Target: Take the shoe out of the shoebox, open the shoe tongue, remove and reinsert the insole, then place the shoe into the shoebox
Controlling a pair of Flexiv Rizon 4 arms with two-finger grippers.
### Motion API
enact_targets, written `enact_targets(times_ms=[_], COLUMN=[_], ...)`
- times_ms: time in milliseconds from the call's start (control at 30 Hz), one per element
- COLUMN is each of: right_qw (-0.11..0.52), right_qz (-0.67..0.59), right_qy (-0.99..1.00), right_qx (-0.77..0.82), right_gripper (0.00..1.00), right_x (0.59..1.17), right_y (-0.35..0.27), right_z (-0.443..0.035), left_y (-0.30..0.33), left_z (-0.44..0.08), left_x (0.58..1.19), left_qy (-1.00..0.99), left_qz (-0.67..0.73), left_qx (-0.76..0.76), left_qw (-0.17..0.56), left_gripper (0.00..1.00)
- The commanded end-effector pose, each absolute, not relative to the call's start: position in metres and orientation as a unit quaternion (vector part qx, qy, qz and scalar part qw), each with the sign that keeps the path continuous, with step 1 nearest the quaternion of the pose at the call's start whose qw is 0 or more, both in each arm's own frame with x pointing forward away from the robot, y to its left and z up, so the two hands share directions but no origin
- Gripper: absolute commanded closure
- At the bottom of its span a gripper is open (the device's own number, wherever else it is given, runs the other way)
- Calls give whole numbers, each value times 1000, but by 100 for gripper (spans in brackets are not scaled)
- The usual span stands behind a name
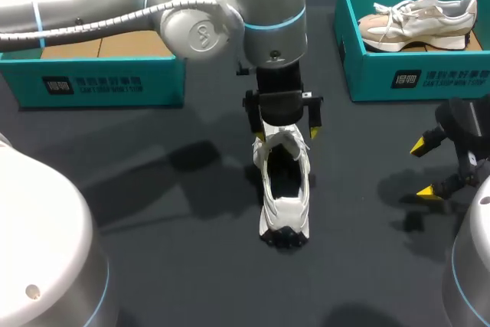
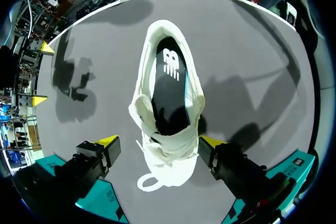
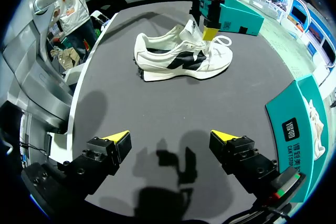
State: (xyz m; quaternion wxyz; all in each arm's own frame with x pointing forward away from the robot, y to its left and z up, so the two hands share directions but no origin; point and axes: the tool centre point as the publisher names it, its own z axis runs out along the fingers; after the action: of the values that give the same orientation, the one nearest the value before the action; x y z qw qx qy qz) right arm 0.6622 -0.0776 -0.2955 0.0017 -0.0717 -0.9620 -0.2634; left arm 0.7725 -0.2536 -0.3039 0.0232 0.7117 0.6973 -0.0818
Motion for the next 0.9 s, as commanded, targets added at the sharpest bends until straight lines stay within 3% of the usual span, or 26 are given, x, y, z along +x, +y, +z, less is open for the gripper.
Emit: enact_targets(times_ms=[33, 233, 433, 500, 733, 900], right_qw=[0, 0, 0, 0, 0, 0], right_qz=[-262, -262, -262, -262, -262, -262], right_qy=[-962, -962, -962, -962, -962, -962], right_qx=[-72, -72, -72, -72, -72, -72], right_gripper=[0, 0, 0, 0, 0, 0], right_x=[660, 660, 660, 660, 660, 660], right_y=[-77, -77, -77, -77, -77, -77], right_z=[-295, -295, -295, -295, -295, -295], left_y=[-250, -247, -253, -255, -262, -263], left_z=[-302, -290, -269, -265, -261, -267], left_x=[773, 785, 805, 807, 795, 786], left_qy=[694, 694, 689, 686, 667, 659], left_qz=[-80, -86, -103, -101, -101, -108], left_qx=[715, 714, 718, 721, 739, 745], left_qw=[20, 18, 2, 0, 0, -7], left_gripper=[2, 4, 49, 57, 65, 66])
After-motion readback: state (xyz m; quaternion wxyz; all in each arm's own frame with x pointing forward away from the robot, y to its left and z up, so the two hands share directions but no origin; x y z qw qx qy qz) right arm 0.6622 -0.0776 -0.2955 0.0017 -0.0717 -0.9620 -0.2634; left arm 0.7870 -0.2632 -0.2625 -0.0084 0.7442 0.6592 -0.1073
